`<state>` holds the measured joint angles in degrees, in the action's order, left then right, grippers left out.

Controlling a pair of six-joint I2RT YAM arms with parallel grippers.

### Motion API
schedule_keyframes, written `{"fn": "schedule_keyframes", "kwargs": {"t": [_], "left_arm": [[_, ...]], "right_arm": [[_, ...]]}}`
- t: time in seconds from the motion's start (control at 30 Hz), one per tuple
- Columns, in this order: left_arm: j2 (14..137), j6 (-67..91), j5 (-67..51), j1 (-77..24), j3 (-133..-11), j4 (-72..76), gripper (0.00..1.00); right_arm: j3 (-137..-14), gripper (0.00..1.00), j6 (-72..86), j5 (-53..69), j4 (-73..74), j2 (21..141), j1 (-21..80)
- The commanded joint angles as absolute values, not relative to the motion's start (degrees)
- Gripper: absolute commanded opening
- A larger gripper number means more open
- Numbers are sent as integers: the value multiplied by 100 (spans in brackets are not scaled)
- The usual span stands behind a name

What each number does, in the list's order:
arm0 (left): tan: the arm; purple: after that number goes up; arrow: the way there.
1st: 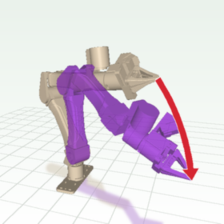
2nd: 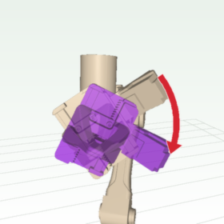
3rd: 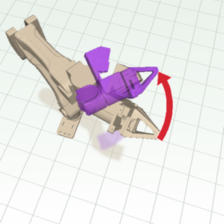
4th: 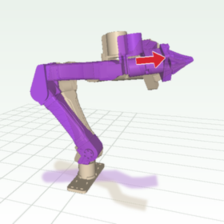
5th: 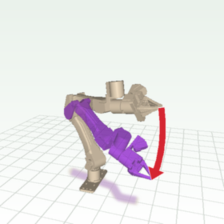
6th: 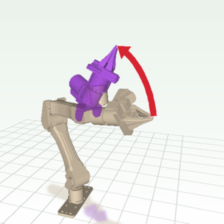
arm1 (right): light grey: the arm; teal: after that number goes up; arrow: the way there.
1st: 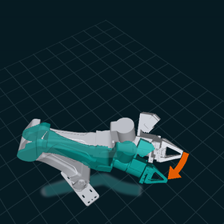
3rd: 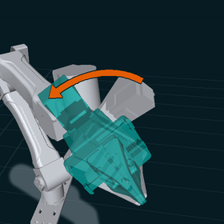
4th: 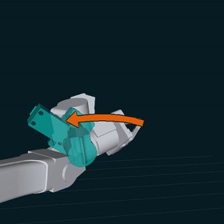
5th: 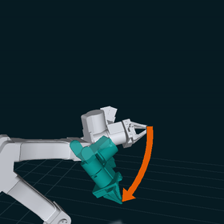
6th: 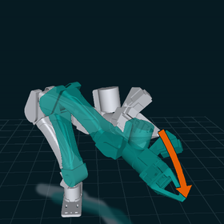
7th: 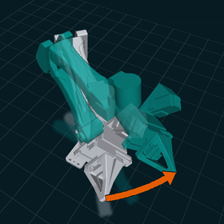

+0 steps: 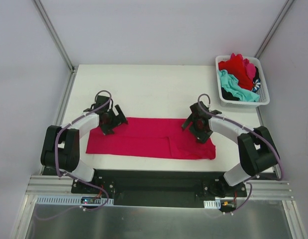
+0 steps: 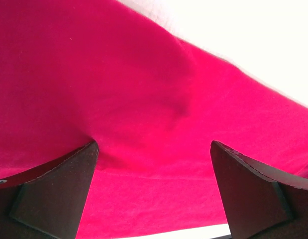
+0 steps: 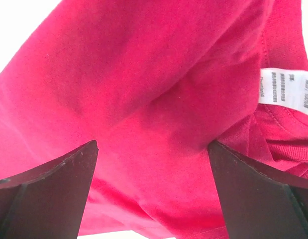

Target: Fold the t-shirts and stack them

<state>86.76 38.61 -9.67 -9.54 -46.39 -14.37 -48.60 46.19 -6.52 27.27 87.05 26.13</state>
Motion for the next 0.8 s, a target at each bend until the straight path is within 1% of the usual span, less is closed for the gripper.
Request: {"fn": "schedule_keyframes", "kwargs": {"t": [0.0,0.13,0.17,0.27,0.3,0.37,0.4,0.43,0.5,0.53,0.63,0.73,0.77], "left_arm": [[9009,4280,-510,-932,-4606,-1248,97],[8799,4552,-369,-905,-4298,-1274,97],[8624,4631,-369,-897,-4237,-1327,97],[8229,5052,-439,-905,-3938,-1380,96],[8122,5297,-448,-914,-3763,-1397,95],[7833,5553,-448,-984,-3613,-1450,95],[7735,5781,-466,-1019,-3490,-1511,95],[7639,5879,-466,-1133,-3428,-1529,96],[7392,6089,-448,-1265,-3349,-1617,96],[7313,6160,-422,-1370,-3340,-1756,96],[7041,6459,-334,-1818,-3296,-1889,96],[6917,6670,-351,-2205,-3243,-1916,97],[6917,6697,-352,-2302,-3234,-1933,97]], "right_arm": [[-5202,97,4378,-888,2259,9438,2628],[-5975,96,3921,-888,2355,10097,2523],[-6403,97,3833,-862,2399,10238,2488],[-7151,97,3446,-730,2513,10914,2303],[-7729,97,3280,-660,2557,11351,2251],[-8443,97,3104,-528,2821,11801,2145],[-9134,96,2894,-501,2961,12013,2127],[-9480,96,2813,-492,3066,12450,2118],[-10209,96,2638,-431,3312,12865,2101],[-10831,96,2550,-335,3374,13311,2092],[-11861,96,2452,-124,3419,14015,2092],[-12487,96,2487,-44,3270,14474,2101],[-12742,96,2505,226,3156,14693,2109]]}}
